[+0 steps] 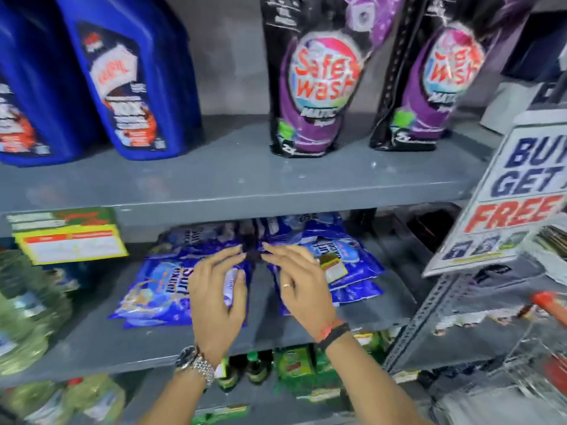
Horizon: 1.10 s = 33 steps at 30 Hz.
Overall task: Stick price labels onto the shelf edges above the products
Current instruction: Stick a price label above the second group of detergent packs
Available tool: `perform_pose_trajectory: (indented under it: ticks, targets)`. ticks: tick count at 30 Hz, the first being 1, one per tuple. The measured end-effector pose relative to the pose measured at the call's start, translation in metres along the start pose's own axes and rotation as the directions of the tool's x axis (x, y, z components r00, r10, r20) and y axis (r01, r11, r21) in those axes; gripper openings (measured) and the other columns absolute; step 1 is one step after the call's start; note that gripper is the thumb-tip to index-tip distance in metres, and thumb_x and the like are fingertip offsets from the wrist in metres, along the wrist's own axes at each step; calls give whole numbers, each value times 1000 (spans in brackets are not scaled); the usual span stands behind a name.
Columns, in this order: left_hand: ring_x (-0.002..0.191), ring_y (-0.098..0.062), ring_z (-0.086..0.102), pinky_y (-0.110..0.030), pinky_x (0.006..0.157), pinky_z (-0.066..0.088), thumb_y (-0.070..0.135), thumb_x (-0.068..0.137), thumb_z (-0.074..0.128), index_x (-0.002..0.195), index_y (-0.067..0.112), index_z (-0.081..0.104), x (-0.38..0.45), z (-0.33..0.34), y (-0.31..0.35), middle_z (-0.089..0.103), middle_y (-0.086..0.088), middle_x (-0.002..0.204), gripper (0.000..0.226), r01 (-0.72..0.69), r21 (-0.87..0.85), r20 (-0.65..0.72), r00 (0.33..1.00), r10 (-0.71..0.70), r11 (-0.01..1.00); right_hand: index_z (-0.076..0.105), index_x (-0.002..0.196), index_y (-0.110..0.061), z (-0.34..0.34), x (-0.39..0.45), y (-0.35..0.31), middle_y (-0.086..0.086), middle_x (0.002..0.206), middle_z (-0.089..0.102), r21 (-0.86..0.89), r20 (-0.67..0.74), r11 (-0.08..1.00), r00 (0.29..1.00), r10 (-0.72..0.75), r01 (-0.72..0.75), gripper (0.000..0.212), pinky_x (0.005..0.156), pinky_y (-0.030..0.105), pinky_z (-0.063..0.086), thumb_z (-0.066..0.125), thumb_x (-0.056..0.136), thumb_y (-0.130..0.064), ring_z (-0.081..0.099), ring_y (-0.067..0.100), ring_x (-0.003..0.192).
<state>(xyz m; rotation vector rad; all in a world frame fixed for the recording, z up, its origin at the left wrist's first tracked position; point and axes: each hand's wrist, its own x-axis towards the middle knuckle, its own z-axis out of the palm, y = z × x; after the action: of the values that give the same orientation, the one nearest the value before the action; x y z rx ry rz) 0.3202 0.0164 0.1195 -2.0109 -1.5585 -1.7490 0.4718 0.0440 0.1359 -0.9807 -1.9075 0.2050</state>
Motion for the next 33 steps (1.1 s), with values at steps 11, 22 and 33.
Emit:
perform_pose_trajectory:
  ticks: [11,22,33]
  targets:
    - [85,-25,62,-19,67,36,26,93,52,113,5,60,-18,174,4,69,-15,102,30,649,43,257,727,-636,759,67,103,-4,-53,-24,202,27,94,71,-52,88,790,785,613,-611,35,76,44,53,43,81,9,62,26,71]
    - [87,-27,67,-30,76,51,39,84,64,99,8,73,-11,196,-47,74,-16,95,36,824,189,314,464,-828,534,66,82,8,-20,20,226,30,95,70,-53,201,722,701,685,-690,15,78,36,54,61,83,-6,66,37,91]
    - [85,-17,67,-33,89,54,36,74,75,71,24,68,-7,205,-44,73,-3,87,14,886,-3,315,441,-841,464,71,83,1,-28,21,222,18,87,74,36,190,671,664,723,-740,13,76,29,51,69,79,-12,66,26,79]
